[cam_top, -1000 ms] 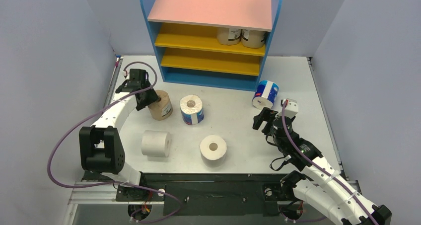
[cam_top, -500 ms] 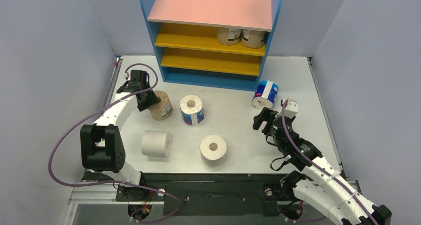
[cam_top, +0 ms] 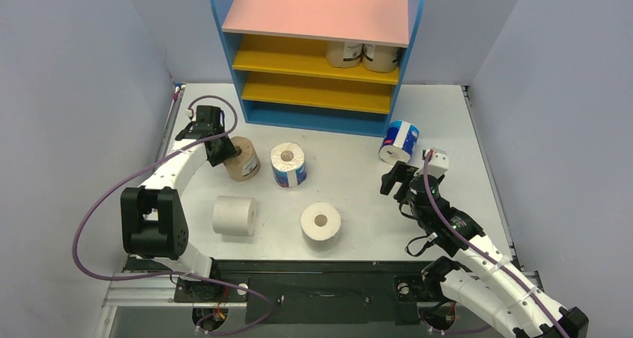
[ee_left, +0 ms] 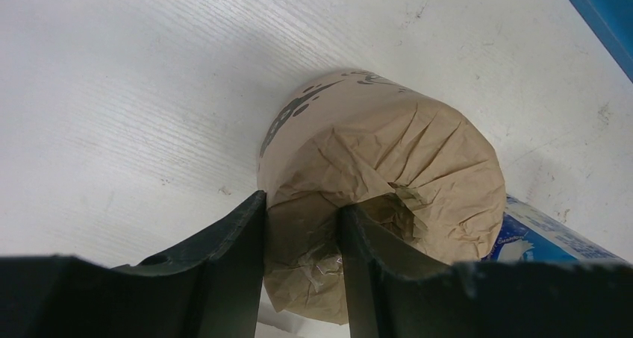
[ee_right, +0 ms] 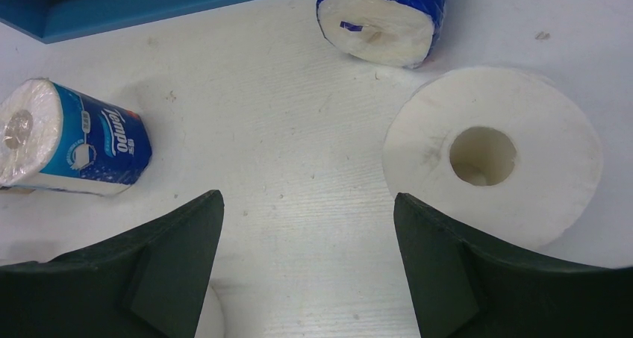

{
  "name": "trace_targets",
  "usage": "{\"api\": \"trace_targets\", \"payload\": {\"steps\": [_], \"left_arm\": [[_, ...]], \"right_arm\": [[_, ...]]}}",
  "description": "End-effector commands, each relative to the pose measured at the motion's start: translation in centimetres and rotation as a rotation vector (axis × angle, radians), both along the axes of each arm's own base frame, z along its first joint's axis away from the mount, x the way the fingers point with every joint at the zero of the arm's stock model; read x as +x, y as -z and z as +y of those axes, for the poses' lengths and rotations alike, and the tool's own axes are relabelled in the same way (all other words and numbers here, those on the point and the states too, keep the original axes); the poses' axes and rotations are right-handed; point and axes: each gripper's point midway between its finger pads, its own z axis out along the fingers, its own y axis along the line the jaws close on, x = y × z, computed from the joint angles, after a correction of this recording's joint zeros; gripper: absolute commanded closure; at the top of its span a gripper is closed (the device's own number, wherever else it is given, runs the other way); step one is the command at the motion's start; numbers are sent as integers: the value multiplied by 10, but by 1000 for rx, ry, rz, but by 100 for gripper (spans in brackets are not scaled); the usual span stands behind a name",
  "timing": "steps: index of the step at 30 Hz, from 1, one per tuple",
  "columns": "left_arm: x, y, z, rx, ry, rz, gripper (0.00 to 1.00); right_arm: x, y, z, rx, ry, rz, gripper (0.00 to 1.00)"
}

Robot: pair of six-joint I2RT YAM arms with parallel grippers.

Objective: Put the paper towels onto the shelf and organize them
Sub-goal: Pick up the paper towel from the center of the board.

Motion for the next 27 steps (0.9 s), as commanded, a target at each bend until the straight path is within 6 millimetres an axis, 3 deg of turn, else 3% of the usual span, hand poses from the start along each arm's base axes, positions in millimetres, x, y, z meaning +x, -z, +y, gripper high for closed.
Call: {"api": "trace_targets", "payload": {"steps": [1,13,18,22,27], "left_arm": [[8,-32,0,-5,7,-99,67],[4,-105,-6,-20,31,-251,69],[-5,-150,-13,-33,50,-355,69],[-17,-189,-32,-16,90,-450,69],[-35,-234,-85,-51,201,-556,69]], "right_arm": [[3,-7,-4,1,33,-22,21],[5,-17,-6,-4,46,-37,21],[5,-22,-7,-5,47,-46,21],[5,-27,-9,-6,50,-51,21],[3,-32,-13,-11,63,-62,21]]}}
